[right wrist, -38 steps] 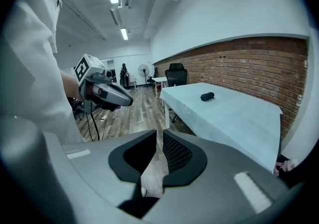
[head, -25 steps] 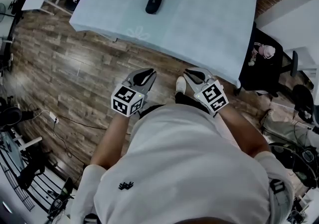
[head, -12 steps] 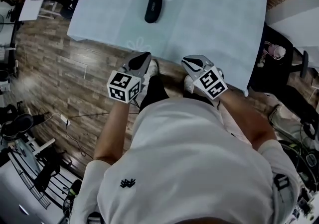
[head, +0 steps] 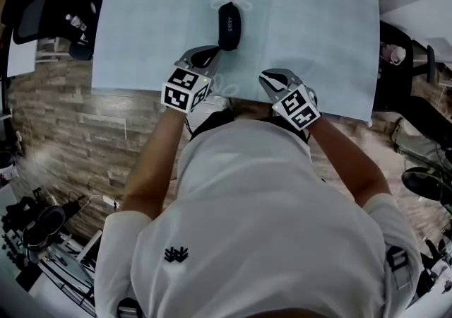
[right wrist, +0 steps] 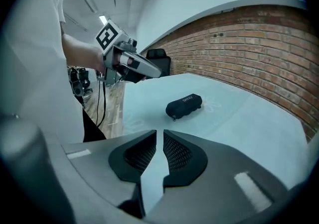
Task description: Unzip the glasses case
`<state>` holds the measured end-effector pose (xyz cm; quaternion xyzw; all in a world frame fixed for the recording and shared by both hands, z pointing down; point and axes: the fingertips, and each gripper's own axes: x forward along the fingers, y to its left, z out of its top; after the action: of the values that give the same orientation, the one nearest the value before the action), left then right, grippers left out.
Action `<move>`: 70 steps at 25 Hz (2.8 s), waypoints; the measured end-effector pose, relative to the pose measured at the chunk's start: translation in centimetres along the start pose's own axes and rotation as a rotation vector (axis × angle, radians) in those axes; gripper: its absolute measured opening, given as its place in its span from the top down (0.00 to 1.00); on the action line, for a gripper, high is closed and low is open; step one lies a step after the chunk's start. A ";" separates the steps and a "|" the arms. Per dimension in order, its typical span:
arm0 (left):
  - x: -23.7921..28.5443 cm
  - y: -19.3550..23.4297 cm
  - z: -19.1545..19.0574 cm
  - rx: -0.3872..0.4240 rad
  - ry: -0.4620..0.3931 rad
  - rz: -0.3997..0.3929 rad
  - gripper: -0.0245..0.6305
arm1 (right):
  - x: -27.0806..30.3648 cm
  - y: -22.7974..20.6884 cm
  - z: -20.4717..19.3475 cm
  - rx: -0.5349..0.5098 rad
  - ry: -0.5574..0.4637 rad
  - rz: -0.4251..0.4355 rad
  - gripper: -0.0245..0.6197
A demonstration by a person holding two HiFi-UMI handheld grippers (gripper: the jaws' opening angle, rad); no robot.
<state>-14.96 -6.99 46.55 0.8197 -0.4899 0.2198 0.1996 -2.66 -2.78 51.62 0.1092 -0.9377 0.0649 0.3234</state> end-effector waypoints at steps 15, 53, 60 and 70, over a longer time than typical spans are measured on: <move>9.0 4.4 -1.0 0.197 0.121 -0.251 0.88 | 10.5 -3.1 0.5 0.103 0.138 -0.185 0.89; 11.2 3.0 -2.8 0.210 0.135 -0.281 0.88 | 12.9 -4.6 -0.4 0.047 0.199 -0.173 0.92; 11.3 2.9 -2.8 0.210 0.137 -0.282 0.88 | 12.9 -4.6 -0.5 0.050 0.192 -0.167 0.92; 11.2 3.0 -2.8 0.208 0.137 -0.285 0.88 | 12.9 -4.6 -0.5 0.061 0.189 -0.173 0.92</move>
<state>-13.32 -14.77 55.43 0.8800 -0.3288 0.2942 0.1759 -11.15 -9.23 60.21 0.1931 -0.8878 0.0752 0.4110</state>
